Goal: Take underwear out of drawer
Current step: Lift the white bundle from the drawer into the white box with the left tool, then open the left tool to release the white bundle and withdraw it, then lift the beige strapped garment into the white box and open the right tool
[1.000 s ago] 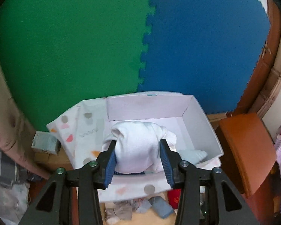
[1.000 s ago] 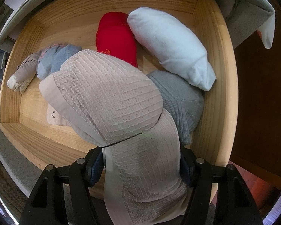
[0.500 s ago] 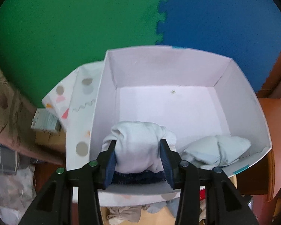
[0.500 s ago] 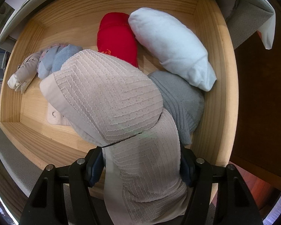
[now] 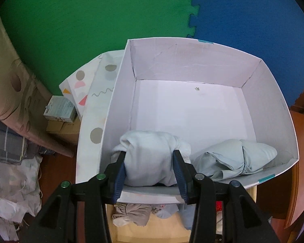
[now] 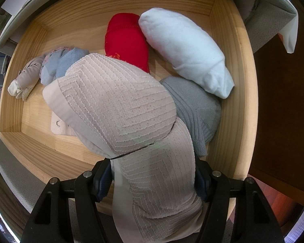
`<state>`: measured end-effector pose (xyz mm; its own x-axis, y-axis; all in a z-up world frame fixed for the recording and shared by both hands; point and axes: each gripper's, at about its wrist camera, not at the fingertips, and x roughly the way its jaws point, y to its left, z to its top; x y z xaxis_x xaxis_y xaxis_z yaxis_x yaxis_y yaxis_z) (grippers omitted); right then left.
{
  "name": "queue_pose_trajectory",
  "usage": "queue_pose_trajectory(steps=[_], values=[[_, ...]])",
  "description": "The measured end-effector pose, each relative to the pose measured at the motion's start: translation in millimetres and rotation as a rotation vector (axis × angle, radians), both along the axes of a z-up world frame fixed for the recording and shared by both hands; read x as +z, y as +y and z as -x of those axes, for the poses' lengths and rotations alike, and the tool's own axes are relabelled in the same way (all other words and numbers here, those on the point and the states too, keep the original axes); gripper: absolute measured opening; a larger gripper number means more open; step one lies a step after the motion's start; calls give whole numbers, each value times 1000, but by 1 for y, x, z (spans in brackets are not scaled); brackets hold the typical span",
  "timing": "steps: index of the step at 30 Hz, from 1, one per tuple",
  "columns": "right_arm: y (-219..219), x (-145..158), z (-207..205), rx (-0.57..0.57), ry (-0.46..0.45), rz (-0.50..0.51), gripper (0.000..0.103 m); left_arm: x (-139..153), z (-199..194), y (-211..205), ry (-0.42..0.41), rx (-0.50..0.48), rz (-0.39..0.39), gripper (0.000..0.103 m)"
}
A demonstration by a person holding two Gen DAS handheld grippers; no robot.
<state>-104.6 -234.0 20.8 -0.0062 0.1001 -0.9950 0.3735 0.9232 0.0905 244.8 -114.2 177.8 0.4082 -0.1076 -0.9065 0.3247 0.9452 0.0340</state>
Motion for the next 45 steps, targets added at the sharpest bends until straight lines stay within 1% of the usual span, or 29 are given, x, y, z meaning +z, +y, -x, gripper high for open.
queue_pose_trajectory(steps=[5,8,13,16,20,22,26,31,34,38,40,42,45], values=[[0,0,-1,-4,-4,-2,63,0,-2,-1,8,16,2,46],[-2,1,0,-8,-11,-2,62,0,-1,-1,-4,8,5,52],[0,3,1,0,-17,13,62,-1,-1,-1,3,-32,23,57],[1,4,2,-3,-19,14,61,4,-1,3,5,-47,52,57],[2,7,2,-10,-20,14,61,20,6,10,-46,-64,86,58],[1,8,1,-14,-21,12,60,28,9,14,-63,-72,106,60],[-4,18,2,-31,-37,8,58,47,20,28,-98,-68,142,61],[-11,37,3,-61,-65,1,58,53,45,56,-146,-46,120,61],[-16,51,6,-63,-82,7,57,44,62,77,-151,-20,101,62],[-19,78,10,-63,-114,16,57,14,88,99,-161,-11,50,62],[-20,93,12,-62,-138,19,57,-6,98,109,-140,-3,29,62],[-22,111,11,-57,-165,27,57,-31,107,118,-102,3,11,62],[-25,144,7,-52,-208,35,57,-60,119,129,-67,10,0,62]])
